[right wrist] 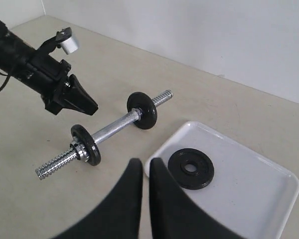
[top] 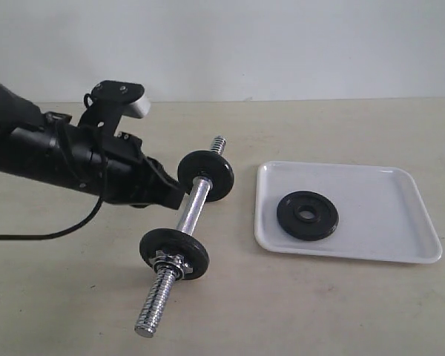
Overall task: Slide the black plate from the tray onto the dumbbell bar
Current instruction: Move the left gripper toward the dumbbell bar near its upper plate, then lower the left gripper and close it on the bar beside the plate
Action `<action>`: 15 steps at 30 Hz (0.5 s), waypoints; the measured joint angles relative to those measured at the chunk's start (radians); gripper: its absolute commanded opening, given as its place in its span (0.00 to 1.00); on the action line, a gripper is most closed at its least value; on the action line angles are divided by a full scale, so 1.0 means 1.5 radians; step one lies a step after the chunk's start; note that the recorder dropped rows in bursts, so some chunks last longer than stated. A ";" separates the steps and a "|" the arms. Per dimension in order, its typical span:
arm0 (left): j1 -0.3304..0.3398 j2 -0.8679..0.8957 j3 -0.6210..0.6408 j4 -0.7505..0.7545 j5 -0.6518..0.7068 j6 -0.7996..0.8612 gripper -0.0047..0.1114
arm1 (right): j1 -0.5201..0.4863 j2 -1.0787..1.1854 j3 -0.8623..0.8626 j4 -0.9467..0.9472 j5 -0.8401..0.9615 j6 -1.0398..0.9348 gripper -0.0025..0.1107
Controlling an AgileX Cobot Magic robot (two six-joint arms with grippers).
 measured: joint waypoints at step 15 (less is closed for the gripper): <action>-0.002 0.061 -0.120 -0.042 0.007 0.011 0.59 | 0.000 0.000 0.000 0.023 0.000 -0.002 0.03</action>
